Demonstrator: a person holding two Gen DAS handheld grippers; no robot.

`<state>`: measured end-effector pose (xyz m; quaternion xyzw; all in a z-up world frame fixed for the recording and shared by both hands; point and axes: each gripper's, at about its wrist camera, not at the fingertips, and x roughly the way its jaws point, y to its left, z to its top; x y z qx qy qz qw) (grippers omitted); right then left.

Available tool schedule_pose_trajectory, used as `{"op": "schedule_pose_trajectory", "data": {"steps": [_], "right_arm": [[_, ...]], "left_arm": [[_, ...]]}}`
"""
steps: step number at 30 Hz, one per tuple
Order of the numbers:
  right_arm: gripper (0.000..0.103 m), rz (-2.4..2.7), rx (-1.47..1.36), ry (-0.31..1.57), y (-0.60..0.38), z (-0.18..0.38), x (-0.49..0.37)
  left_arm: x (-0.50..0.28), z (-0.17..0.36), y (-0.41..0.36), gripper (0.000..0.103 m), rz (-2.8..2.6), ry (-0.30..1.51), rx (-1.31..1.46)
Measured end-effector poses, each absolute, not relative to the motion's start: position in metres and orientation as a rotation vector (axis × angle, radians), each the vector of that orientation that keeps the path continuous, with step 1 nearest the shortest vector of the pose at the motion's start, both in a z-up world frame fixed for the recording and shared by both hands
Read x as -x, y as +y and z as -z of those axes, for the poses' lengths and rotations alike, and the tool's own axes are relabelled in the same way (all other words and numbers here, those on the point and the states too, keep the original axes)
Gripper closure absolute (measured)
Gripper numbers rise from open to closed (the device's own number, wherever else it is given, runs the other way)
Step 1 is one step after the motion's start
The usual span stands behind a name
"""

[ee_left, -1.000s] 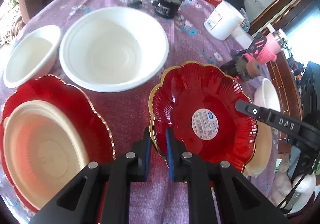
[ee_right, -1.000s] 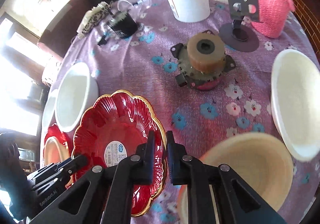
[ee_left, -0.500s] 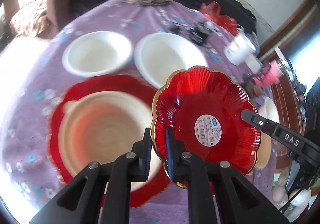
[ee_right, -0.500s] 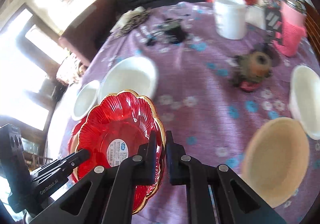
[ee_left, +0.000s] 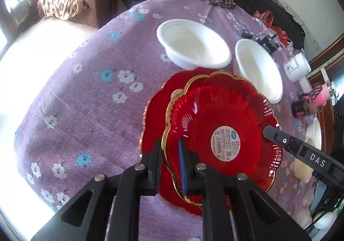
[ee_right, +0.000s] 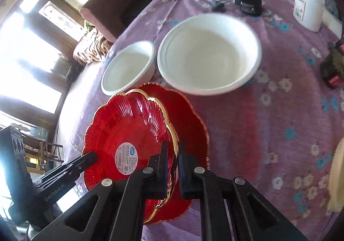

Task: Organize plates and bowls

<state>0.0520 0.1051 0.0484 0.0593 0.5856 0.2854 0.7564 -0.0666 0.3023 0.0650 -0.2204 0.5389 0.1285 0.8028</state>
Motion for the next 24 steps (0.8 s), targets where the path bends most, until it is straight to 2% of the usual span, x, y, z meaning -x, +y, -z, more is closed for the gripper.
{"op": "schedule_pose_trajectory", "data": {"steps": [6,9,11,13,15,17,24], "right_arm": [[0.092,-0.594,-0.124,1.276,0.113,-0.041,-0.048],[0.091,-0.57,-0.104,1.256,0.113,-0.043,-0.048],[0.091,-0.558,-0.071,1.245,0.114,-0.047,-0.046],[0.085,-0.543,-0.05,1.232,0.113,-0.051,-0.045],[0.07,-0.54,-0.057,1.219,0.109,-0.055,-0.044],[0.064,-0.531,-0.079,1.199,0.102,-0.061,-0.042],[0.064,-0.489,-0.138,1.143,0.069,-0.079,-0.032]], "left_arm": [[0.067,-0.064,0.297,0.089,-0.265,1.151,0.38],[0.067,-0.068,0.293,0.082,-0.246,1.142,0.344],[0.069,-0.079,0.288,0.062,-0.247,1.115,0.302],[0.072,-0.091,0.285,0.055,-0.258,1.079,0.264],[0.074,-0.101,0.282,0.055,-0.266,1.055,0.232],[0.075,-0.111,0.277,0.054,-0.277,1.036,0.194],[0.075,-0.136,0.257,0.051,-0.248,0.985,0.148]]}}
